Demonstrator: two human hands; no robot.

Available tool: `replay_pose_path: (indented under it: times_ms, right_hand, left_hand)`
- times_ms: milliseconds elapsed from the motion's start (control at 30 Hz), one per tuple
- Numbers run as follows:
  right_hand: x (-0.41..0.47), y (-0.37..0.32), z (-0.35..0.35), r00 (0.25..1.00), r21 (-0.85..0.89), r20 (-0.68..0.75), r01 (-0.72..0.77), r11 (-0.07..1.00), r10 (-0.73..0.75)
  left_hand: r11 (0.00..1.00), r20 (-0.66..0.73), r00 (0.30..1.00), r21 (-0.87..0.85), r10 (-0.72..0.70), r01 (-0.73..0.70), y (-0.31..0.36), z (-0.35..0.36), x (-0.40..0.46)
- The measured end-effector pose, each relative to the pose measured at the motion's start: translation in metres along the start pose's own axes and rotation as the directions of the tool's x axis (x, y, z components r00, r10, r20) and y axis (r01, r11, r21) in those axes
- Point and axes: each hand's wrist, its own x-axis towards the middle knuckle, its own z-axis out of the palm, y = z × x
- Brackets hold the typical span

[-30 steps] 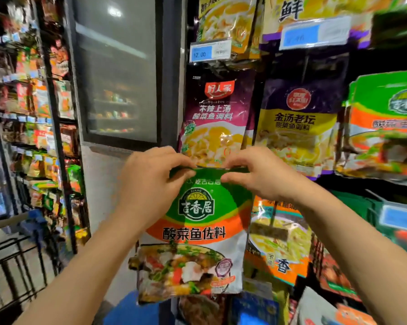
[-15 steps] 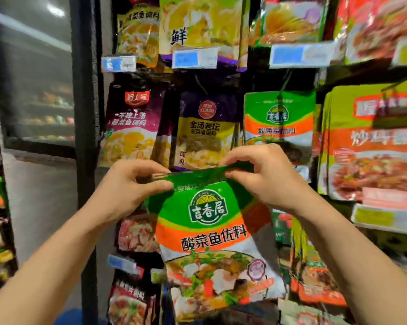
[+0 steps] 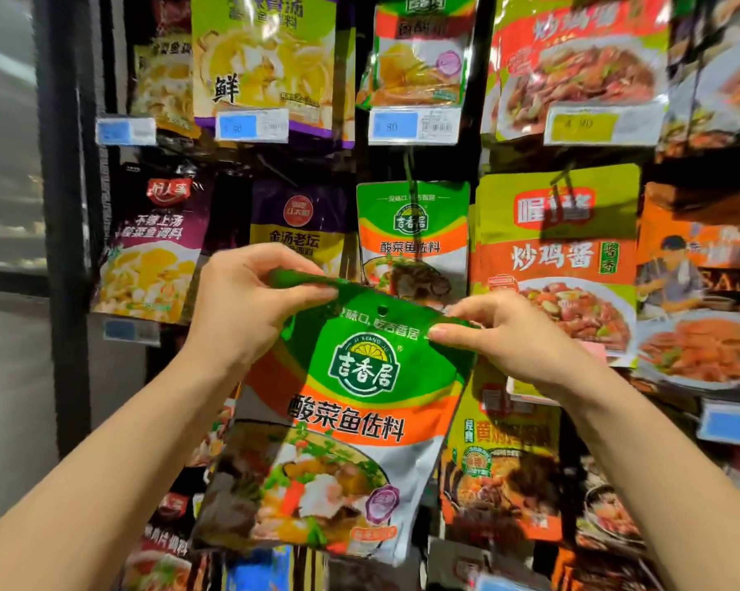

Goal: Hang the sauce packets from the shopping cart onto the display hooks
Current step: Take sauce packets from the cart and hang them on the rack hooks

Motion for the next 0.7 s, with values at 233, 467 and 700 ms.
replay_pose_path:
  times_ms: [233, 467, 700]
  right_hand:
    - [0.016, -0.022, -0.025, 0.974, 0.012, -0.209, 0.090, 0.996, -0.086]
    - [0.035, -0.039, -0.043, 0.953, -0.097, -0.271, 0.114, 0.989, -0.136]
    - [0.067, -0.035, -0.048, 0.881, -0.083, -0.455, 0.105, 0.991, -0.131]
  left_hand:
    - [0.999, -0.050, 0.999, -0.048, -0.003, 0.001, 0.012, 0.008, 0.023]
    - [0.989, -0.090, 0.985, 0.026, 0.149, -0.147, 0.011, 0.015, 0.056]
    - [0.990, -0.121, 0.983, 0.022, 0.140, -0.138, -0.002, 0.029, 0.097]
